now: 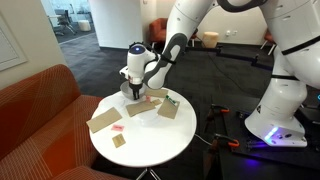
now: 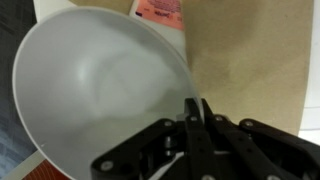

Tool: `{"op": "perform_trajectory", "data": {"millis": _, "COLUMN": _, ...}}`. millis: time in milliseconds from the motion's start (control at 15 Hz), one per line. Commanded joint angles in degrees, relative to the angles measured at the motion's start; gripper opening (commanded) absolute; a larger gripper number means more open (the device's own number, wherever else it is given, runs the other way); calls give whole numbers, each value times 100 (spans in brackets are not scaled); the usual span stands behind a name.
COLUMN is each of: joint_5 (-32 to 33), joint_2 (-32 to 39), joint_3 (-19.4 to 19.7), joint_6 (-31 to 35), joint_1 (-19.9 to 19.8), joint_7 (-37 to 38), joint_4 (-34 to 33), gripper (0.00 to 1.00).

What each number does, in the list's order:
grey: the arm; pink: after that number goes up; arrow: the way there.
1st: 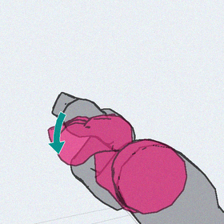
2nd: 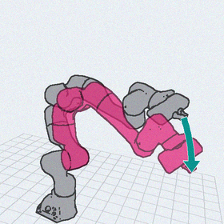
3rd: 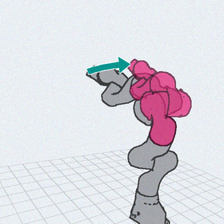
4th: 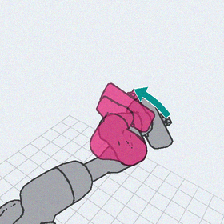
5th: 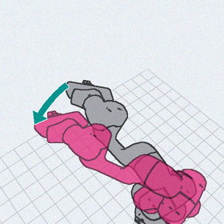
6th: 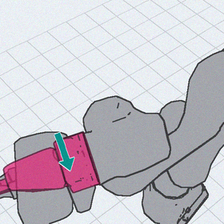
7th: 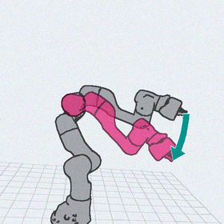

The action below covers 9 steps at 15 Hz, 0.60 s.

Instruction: Move the bowl to the left.

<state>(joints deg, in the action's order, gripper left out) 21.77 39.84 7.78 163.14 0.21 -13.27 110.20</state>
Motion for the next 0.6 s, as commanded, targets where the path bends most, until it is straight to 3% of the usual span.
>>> {"op": "perform_trajectory", "data": {"millis": 0, "joint_5": 126, "joint_2": -495, "joint_3": 81, "joint_6": -113, "joint_1": 288, "joint_7": 125, "joint_4": 495, "gripper": 1}}
{"op": "perform_trajectory", "data": {"millis": 267, "joint_5": 243, "joint_2": -937, "joint_3": 226, "joint_6": -32, "joint_1": 708, "joint_7": 422, "joint_4": 1120, "gripper": 1}}
{"op": "perform_trajectory", "data": {"millis": 533, "joint_5": 653, "joint_2": -1400, "joint_3": 610, "joint_6": -27, "joint_1": 1352, "joint_7": 1231, "joint_4": 1679, "gripper": 1}}
